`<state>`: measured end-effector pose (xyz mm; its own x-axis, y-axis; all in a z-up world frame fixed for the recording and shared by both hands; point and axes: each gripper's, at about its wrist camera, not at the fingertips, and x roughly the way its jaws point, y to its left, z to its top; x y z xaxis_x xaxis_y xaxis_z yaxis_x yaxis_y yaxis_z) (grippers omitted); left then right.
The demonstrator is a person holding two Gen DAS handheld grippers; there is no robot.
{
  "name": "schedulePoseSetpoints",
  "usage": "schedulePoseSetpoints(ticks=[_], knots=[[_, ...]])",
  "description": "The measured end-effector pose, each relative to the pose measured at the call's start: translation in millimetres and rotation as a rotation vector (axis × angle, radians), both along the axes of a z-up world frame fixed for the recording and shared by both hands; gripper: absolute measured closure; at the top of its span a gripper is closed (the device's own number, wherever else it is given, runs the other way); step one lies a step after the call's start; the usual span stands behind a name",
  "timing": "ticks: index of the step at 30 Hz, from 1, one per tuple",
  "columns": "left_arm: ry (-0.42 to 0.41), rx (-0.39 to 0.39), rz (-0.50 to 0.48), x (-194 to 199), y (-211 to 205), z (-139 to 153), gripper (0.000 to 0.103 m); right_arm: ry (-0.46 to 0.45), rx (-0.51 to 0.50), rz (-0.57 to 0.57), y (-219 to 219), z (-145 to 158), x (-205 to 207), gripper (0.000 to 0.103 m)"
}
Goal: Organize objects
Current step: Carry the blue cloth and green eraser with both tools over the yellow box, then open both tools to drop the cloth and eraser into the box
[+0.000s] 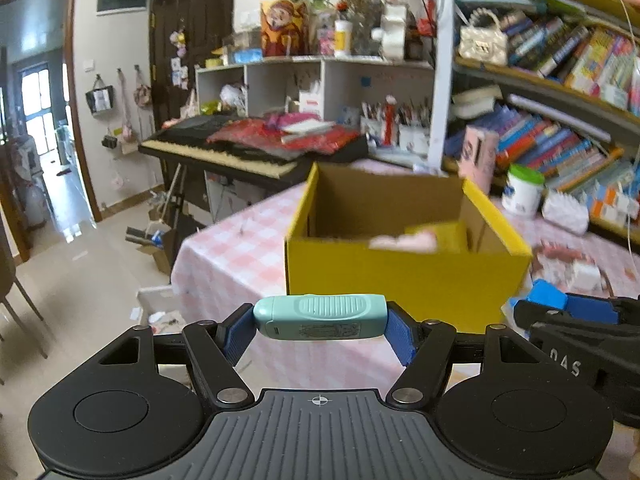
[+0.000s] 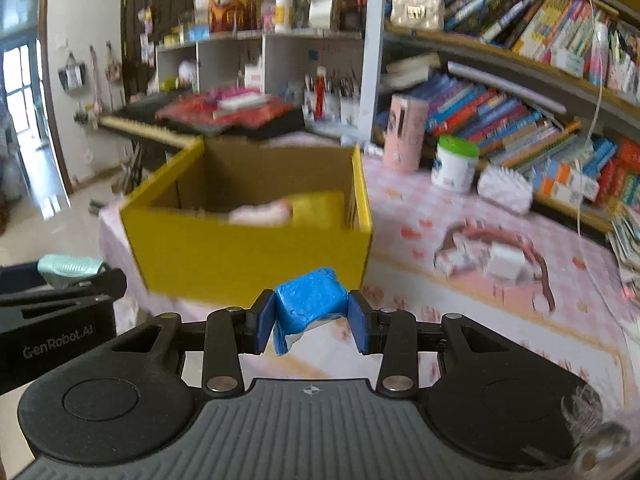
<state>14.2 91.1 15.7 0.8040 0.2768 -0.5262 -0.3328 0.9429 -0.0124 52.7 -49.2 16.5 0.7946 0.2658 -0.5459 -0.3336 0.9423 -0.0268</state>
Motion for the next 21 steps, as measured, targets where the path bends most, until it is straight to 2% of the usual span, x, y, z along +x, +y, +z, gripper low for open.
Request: schedulePoseSetpoints(ticks=[5,9,15,21], knots=[[-0.042,-0.015,0.017,29,5,13,0.034,-0.086,0.025,0.038,6,20,32,0.066],[-0.074,0.003,0.032,55,5,18,0.034,-0.107,0.022,0.084,12,27,66,0.066],[-0.062,0.024,0.058,95,0,15,0.034,-0.078,-0.006,0.145,15,20,111,0.066],[-0.010,0.039,0.071,119,-4,3,0.034,0.003,-0.033,0.175,14,0,144,0.066]])
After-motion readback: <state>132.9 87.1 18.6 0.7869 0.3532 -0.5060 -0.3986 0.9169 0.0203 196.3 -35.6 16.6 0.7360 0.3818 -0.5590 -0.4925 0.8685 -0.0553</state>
